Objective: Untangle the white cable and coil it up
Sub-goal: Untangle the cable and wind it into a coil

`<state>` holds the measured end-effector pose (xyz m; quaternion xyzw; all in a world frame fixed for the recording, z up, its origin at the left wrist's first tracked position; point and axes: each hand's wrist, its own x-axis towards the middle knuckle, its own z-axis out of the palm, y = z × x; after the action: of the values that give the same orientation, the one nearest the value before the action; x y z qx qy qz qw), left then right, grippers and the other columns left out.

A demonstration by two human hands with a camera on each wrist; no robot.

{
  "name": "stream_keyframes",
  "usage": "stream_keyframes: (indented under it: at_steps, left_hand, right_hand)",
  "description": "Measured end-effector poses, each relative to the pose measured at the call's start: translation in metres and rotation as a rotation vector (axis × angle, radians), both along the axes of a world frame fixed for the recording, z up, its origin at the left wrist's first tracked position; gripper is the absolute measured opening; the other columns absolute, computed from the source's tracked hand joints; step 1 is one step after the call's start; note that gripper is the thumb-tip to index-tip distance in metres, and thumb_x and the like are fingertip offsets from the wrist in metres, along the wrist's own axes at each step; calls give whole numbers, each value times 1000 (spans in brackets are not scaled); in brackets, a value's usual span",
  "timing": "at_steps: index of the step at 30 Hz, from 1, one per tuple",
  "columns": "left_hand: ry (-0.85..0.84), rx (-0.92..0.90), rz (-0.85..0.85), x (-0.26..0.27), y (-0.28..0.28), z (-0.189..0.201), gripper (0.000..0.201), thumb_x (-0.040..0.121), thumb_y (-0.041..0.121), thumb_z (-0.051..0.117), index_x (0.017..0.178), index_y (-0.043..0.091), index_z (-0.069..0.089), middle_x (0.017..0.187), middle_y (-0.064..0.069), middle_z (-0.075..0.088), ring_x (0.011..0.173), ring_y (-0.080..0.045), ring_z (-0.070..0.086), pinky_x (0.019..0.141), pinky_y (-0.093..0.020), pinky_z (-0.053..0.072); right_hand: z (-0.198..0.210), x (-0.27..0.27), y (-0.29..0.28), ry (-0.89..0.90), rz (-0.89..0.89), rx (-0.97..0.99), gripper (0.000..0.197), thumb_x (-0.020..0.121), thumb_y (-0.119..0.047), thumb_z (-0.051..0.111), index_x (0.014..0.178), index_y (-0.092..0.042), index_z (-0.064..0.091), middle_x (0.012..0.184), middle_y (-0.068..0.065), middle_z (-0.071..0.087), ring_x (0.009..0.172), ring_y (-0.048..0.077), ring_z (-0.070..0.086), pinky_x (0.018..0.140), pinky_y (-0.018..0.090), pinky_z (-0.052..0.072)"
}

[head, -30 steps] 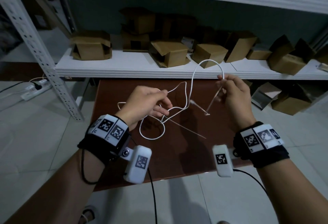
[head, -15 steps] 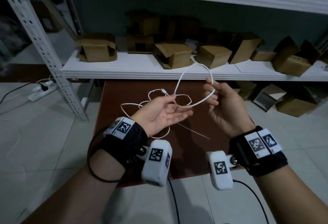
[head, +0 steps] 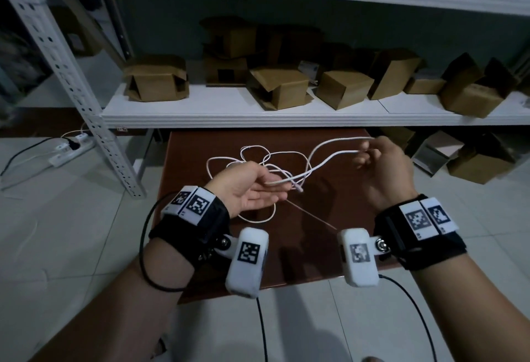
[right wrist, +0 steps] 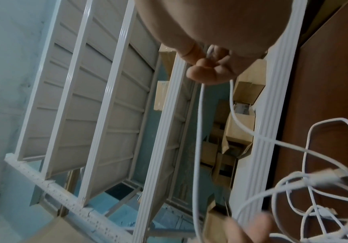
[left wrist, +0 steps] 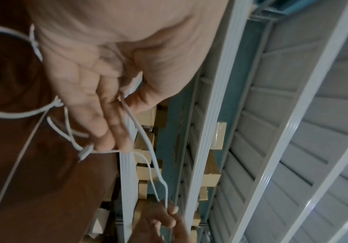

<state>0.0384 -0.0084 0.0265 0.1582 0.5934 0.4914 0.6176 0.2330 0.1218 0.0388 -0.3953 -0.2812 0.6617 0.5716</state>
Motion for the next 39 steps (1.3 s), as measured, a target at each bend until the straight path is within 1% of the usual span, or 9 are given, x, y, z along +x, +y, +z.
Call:
stream_keyframes:
  at_steps: [3, 7, 13, 17, 20, 25, 31, 35, 39]
  left_hand:
    - [-6, 60, 48, -3, -2, 1, 28, 100, -14, 47, 120, -9, 65, 106, -25, 80, 84, -31, 81, 68, -32, 67]
    - [5, 205, 148, -5, 1, -3, 26, 110, -3, 46, 128, -5, 64, 89, -16, 81, 79, -29, 81, 73, -32, 68]
    - [148, 383, 182, -3, 4, -2, 29, 114, 15, 46, 122, 15, 73, 74, 0, 70, 80, -19, 78, 73, -28, 63]
    - [168, 469, 183, 0, 6, 1, 30, 115, 20, 43, 123, 20, 73, 68, 3, 60, 77, -14, 74, 74, -27, 59]
    - [144, 536, 192, 2, 8, 2, 30, 115, 19, 44, 129, 20, 70, 73, 2, 65, 82, -13, 74, 80, -29, 60]
    - [104, 598, 181, 2, 9, -1, 29, 114, 18, 45, 130, 19, 70, 81, 0, 71, 91, -15, 74, 89, -33, 59]
    - [53, 546, 98, 5, 8, 1, 33, 114, 12, 41, 128, 13, 70, 73, 0, 64, 84, -15, 75, 76, -28, 61]
    - [62, 529, 121, 1, 7, 2, 33, 114, 13, 40, 130, 10, 69, 65, 3, 53, 75, -11, 70, 79, -29, 58]
    - [34, 535, 131, -3, 6, 3, 36, 115, 20, 39, 131, 9, 69, 62, 3, 43, 76, -12, 68, 82, -29, 56]
  right_hand:
    - [-7, 12, 15, -96, -69, -12, 17, 92, 7, 48, 78, -1, 53, 62, 7, 56, 42, 12, 44, 42, 22, 40]
    - [-17, 17, 26, -456, -6, 96, 19, 96, 8, 48, 113, 2, 55, 76, 12, 65, 45, 15, 59, 47, 24, 52]
    - [-30, 9, 15, -1066, 319, 214, 13, 93, -12, 69, 81, -11, 71, 70, 5, 65, 52, 11, 57, 59, 29, 50]
    - [-19, -6, -9, -781, 518, -28, 19, 99, -19, 65, 103, -1, 67, 89, 23, 70, 79, 33, 70, 76, 39, 58]
    - [-13, -18, -26, -505, 549, -225, 24, 104, -30, 54, 114, -10, 60, 121, 38, 63, 112, 50, 68, 89, 53, 60]
    - [-28, -33, -41, -137, 621, -419, 50, 105, -42, 50, 150, -23, 40, 130, 37, 61, 112, 49, 67, 99, 49, 58]
    - [-25, -32, -32, 243, 469, -479, 29, 107, -24, 50, 118, 1, 58, 127, 30, 70, 98, 36, 68, 90, 37, 60]
    - [-32, -25, -13, 280, 225, -428, 34, 106, -3, 50, 139, 6, 48, 112, 25, 70, 100, 31, 72, 53, 36, 63]
    - [-29, -20, -8, 239, 174, -407, 32, 103, 1, 56, 135, 7, 55, 125, 21, 62, 113, 30, 69, 53, 34, 63]
